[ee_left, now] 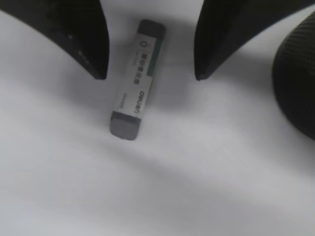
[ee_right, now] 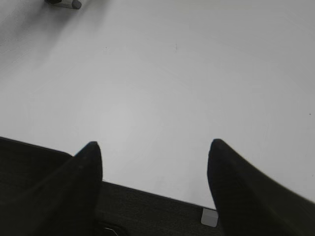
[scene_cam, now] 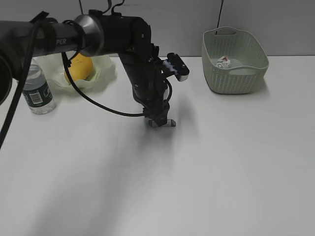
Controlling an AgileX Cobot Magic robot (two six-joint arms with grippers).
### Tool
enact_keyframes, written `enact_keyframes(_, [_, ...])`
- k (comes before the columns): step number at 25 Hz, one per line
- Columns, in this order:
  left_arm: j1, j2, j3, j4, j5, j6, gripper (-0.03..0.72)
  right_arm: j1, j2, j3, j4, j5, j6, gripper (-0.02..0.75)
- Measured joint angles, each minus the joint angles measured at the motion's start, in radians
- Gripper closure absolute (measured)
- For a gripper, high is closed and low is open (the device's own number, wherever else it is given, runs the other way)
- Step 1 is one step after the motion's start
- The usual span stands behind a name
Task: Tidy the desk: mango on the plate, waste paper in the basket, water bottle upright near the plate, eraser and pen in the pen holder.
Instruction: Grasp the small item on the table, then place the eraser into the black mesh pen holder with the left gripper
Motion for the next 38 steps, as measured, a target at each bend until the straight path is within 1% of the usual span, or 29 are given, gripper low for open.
enact_keyframes(11, [0.000, 0.020, 0.000, -0.010, -0.045, 0.014, 0.292, 0.000, 0.000, 0.000, 0.000, 0.000, 0.000, 0.207])
enact_keyframes(17, [0.000, 0.043, -0.002, -0.041, -0.050, 0.017, 0.309, 0.000, 0.000, 0.000, 0.000, 0.000, 0.000, 0.207])
enact_keyframes(20, [0.000, 0.043, -0.002, -0.043, -0.054, 0.017, 0.364, 0.000, 0.000, 0.000, 0.000, -0.001, 0.001, 0.207])
enact_keyframes(21, [0.000, 0.043, -0.002, -0.044, -0.055, 0.017, 0.393, 0.000, 0.000, 0.000, 0.000, -0.001, 0.001, 0.207])
enact_keyframes(24, [0.000, 0.045, -0.002, -0.058, -0.056, 0.018, 0.515, 0.000, 0.000, 0.000, 0.000, -0.001, 0.001, 0.207])
enact_keyframes(25, [0.000, 0.045, -0.002, -0.061, -0.055, 0.018, 0.534, 0.000, 0.000, 0.000, 0.000, -0.001, 0.001, 0.207])
enact_keyframes(32, [-0.001, 0.028, -0.003, -0.077, -0.003, 0.015, 0.535, 0.000, 0.000, 0.000, 0.000, -0.001, 0.001, 0.207])
enact_keyframes(38, [0.005, -0.071, -0.030, -0.078, 0.000, -0.008, 0.535, 0.000, 0.000, 0.000, 0.000, -0.001, 0.001, 0.207])
